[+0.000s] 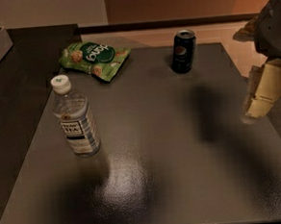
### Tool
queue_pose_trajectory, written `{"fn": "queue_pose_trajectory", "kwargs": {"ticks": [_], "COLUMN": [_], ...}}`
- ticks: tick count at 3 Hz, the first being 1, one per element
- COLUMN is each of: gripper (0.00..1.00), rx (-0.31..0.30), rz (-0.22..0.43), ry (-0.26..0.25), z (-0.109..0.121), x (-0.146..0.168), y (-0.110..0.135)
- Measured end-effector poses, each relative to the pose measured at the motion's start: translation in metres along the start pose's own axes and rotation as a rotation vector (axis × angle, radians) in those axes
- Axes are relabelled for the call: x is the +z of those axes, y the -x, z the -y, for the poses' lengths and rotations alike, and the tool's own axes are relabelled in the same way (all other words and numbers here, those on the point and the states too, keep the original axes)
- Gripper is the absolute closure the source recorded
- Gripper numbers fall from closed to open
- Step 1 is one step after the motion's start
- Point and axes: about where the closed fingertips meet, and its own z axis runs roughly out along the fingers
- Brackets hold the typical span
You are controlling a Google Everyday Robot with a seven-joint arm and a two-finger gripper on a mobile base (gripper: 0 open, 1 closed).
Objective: Pick blue plastic bottle
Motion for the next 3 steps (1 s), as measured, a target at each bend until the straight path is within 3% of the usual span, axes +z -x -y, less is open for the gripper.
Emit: {"fn": "queue_pose_trajectory", "kwargs": {"ticks": [3], "gripper": [0.0], "rx": [-0.15], "rz": [0.248], "ry": [0.078], "z": [-0.024], "x": [0.045], "y": [0.107]}}
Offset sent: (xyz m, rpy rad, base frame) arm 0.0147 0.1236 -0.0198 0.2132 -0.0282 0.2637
